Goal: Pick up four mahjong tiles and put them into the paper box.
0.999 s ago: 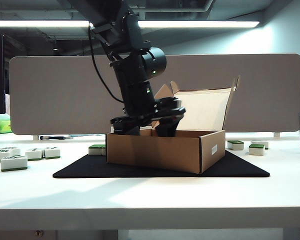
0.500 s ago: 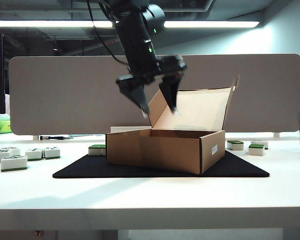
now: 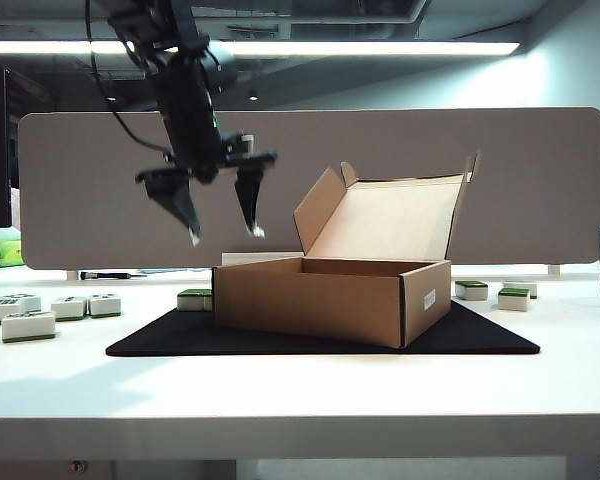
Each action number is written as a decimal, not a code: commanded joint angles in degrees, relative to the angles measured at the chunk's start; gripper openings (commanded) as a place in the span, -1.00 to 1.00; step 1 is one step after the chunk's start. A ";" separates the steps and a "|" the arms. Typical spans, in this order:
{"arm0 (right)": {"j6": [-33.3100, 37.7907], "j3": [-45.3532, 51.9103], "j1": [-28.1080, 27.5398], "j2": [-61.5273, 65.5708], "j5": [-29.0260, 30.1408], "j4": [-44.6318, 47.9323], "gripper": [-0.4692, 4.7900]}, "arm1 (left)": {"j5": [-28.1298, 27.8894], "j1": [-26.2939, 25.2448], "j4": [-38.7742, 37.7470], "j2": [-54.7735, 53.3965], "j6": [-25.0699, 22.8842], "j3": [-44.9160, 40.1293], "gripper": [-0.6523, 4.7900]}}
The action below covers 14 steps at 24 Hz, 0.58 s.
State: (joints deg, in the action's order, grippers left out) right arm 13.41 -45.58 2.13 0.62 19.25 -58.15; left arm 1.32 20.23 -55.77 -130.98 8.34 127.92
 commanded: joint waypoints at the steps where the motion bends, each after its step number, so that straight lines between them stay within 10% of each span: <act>1: -0.20 -0.22 0.02 -0.66 -0.04 0.50 -0.83 | 0.09 -0.02 0.02 -2.08 0.04 0.04 0.64; 14: -0.20 -0.22 0.00 -0.66 -0.07 0.50 -0.83 | -3.67 -1.25 -2.08 -5.49 -2.32 -1.03 0.74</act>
State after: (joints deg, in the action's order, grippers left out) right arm 13.41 -45.58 2.15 0.64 19.22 -58.15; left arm -2.20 18.81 -57.12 -136.20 5.08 127.24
